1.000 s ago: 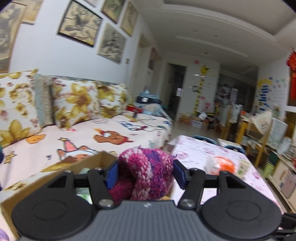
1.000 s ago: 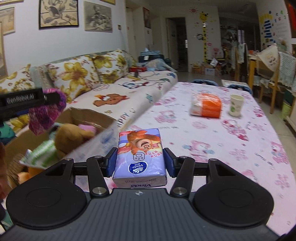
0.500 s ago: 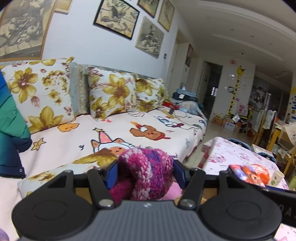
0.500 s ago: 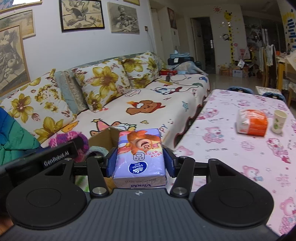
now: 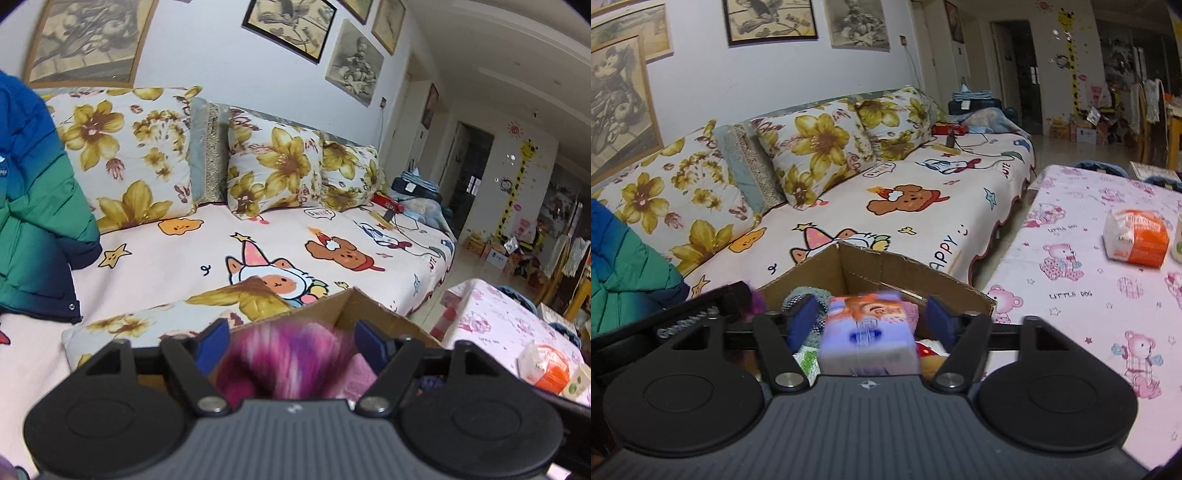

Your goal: Organize soft objects

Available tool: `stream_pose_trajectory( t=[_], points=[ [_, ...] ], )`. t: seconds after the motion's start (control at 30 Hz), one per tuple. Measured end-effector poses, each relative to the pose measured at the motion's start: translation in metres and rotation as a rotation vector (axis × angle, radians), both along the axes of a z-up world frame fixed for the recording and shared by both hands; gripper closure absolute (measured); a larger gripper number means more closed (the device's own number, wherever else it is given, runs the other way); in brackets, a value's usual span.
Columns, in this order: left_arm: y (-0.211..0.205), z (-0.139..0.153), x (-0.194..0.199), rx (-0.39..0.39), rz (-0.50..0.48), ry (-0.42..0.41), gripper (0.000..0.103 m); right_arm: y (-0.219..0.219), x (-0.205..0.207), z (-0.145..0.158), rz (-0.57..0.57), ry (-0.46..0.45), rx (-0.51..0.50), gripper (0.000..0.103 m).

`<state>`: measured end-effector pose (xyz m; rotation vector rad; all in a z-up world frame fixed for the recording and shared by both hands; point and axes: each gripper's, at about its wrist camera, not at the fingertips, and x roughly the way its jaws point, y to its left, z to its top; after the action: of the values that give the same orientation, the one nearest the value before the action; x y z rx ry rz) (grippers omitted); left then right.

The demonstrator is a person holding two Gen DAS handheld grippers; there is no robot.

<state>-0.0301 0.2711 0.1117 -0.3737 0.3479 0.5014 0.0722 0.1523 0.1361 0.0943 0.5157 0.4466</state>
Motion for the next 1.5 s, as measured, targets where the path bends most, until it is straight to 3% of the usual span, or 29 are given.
stream_pose_trajectory(
  t=[0.17, 0.37, 0.6, 0.87, 1.1, 1.5],
  points=[
    [-0.006, 0.003, -0.002, 0.032, -0.013, -0.013, 0.006, -0.014, -0.009, 0.006, -0.055, -0.025, 0.024, 0.003],
    [-0.019, 0.006, -0.001, 0.086, -0.071, -0.009, 0.001, -0.038, -0.032, 0.006, -0.152, -0.049, 0.035, 0.002],
    [-0.045, 0.008, -0.007, 0.173, -0.148, -0.022, 0.001, -0.069, -0.064, 0.002, -0.278, -0.077, 0.001, 0.001],
    [-0.083, 0.006, -0.020, 0.217, -0.271, 0.002, 0.001, -0.093, -0.099, -0.007, -0.392, -0.063, -0.054, 0.000],
    [-0.111, 0.004, -0.045, 0.253, -0.337, 0.028, 0.001, -0.111, -0.131, -0.006, -0.432, -0.055, -0.070, 0.000],
    [-0.120, 0.012, -0.096, 0.236, -0.401, 0.048, 0.001, -0.106, -0.164, 0.002, -0.408, -0.039, -0.037, 0.000]
  ],
)
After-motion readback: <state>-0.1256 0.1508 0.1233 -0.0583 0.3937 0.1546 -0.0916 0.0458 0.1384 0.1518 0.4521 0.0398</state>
